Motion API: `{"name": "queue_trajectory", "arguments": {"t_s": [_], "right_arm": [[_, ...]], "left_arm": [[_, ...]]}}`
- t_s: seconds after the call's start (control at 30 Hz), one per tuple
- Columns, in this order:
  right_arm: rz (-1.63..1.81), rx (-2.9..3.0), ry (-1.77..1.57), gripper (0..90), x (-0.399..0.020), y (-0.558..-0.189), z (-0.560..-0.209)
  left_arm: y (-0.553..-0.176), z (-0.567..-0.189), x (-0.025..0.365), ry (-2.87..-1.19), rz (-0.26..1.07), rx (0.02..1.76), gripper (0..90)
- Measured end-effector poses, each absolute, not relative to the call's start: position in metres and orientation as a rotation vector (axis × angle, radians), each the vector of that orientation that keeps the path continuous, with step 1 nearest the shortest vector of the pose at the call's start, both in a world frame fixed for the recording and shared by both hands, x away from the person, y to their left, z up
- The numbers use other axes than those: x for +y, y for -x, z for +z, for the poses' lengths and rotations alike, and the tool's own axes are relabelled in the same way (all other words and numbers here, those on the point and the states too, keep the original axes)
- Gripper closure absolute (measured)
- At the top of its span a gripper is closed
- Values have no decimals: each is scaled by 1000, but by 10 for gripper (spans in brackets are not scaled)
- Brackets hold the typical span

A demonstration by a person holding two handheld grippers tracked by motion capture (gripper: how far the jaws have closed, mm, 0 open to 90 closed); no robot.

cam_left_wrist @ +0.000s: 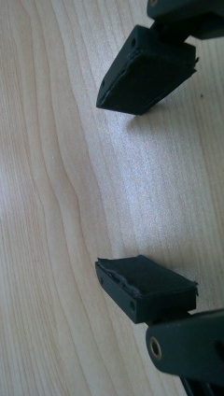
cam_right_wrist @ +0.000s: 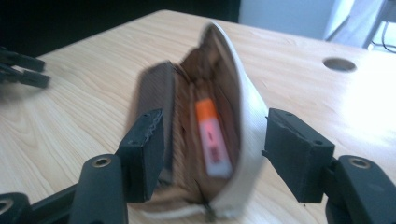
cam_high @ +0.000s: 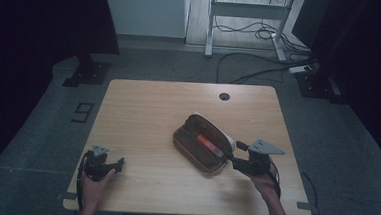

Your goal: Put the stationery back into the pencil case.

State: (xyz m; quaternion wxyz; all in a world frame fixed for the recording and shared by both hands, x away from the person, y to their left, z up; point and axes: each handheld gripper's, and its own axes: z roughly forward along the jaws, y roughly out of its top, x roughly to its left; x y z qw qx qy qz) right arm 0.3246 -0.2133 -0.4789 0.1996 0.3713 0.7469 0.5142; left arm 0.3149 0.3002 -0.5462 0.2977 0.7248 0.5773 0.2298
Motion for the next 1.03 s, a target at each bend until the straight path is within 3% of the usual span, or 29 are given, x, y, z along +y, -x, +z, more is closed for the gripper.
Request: {"name": "queue_trajectory", "arguments": {"t_s": [0.43, 1.03], "right_arm": [[1283, 2117, -1217, 358, -255, -328, -533], [1077, 2211, -1270, 317, -250, -337, -553]], "left_arm": [[-315, -546, 300, -1926, 610, 1534, 193], [-315, -546, 300, -1927, 610, 1534, 193]]}}
